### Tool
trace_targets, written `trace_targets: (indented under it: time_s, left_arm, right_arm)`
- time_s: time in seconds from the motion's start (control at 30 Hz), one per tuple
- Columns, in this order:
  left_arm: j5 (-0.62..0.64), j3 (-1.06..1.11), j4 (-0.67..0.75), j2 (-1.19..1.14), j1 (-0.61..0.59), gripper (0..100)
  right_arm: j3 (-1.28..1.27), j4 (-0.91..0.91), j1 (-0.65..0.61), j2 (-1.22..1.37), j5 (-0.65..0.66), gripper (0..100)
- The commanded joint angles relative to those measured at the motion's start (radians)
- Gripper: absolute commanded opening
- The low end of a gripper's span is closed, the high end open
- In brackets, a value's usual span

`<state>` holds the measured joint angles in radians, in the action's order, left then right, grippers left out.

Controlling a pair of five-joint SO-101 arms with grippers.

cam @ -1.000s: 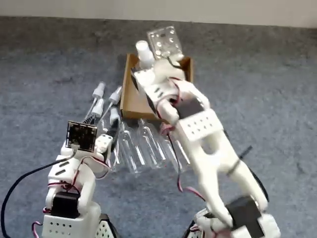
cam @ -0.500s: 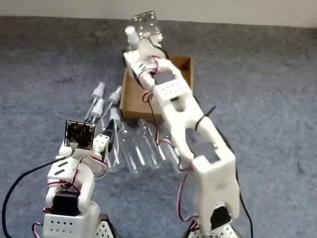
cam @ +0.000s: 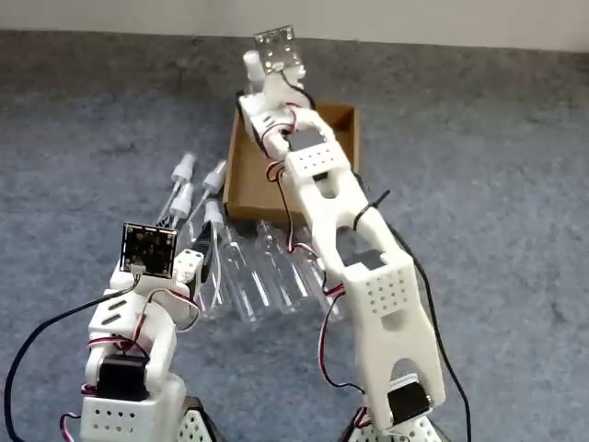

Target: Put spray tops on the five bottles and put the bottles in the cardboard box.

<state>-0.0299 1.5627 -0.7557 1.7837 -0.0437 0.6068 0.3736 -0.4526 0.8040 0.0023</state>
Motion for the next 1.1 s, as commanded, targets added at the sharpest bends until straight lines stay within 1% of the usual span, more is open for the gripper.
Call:
trace_targets:
  time_s: [0.0, 0.33, 0.4, 0.53, 0.63, 0.87, 1.07]
  left_arm:
    - [-0.005, -0.007, 0.021, 0.013, -0.008, 16]
    - [-0.005, -0.007, 0.021, 0.013, -0.008, 16]
    - [-0.006, -0.007, 0.021, 0.013, -0.008, 16]
    - [-0.006, -0.007, 0.021, 0.013, -0.008, 16]
    - [-0.006, -0.007, 0.021, 0.013, -0.008, 16]
    - [-0.006, -0.007, 0.021, 0.013, -0.007, 16]
    - [-0.006, -0.007, 0.021, 0.013, -0.007, 16]
  right_arm:
    - [0.062, -0.018, 0.013, -0.01, -0.003, 0.3]
    - [0.061, -0.018, 0.01, 0.005, -0.003, 1.5]
    - [0.062, -0.01, 0.007, 0.005, -0.006, 5.8]
    - [0.067, 0.076, 0.005, -0.002, -0.006, 16.6]
    - [0.085, 0.081, 0.005, 0.001, -0.005, 20.6]
    - [0.154, 0.116, 0.001, 0.005, -0.006, 21.0]
    - [0.154, 0.116, -0.024, 0.007, -0.003, 21.7]
